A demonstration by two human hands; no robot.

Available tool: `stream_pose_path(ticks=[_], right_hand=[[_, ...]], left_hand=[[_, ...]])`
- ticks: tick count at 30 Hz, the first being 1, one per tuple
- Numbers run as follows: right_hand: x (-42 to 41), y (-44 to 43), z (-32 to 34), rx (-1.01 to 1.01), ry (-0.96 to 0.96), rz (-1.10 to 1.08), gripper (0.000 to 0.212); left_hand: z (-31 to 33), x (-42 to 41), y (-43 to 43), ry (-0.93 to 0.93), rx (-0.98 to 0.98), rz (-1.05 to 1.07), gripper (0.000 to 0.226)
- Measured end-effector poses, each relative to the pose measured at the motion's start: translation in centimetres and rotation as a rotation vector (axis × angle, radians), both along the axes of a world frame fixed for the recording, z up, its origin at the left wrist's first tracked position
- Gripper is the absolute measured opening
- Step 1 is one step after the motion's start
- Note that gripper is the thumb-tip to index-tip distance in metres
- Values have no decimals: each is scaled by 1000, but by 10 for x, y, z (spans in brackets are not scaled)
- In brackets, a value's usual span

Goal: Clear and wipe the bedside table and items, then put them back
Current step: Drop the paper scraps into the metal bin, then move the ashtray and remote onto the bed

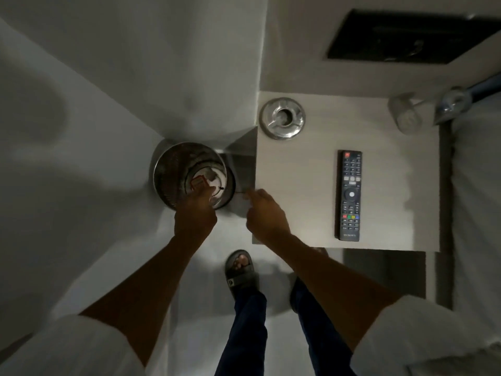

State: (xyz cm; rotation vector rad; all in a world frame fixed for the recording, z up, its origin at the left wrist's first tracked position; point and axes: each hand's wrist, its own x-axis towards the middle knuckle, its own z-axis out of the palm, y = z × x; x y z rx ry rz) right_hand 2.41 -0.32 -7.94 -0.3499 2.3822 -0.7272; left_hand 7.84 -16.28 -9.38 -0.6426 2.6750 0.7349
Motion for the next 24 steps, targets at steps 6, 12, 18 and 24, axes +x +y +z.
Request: stream_pose_path(ticks=[6, 12, 18, 24], right_hand=[[-24, 104, 32, 122, 217, -376, 34], [-33, 172, 29, 355, -59, -463, 72], [-35, 173, 11, 389, -45, -352, 82], [-31, 195, 9, 420, -103, -302, 91]], left_hand=[[38, -72, 45, 373, -101, -339, 25], [34, -146, 86, 164, -216, -537, 66], [18, -220, 99, 12, -128, -289, 107], [9, -218, 104, -99, -69, -330, 83]])
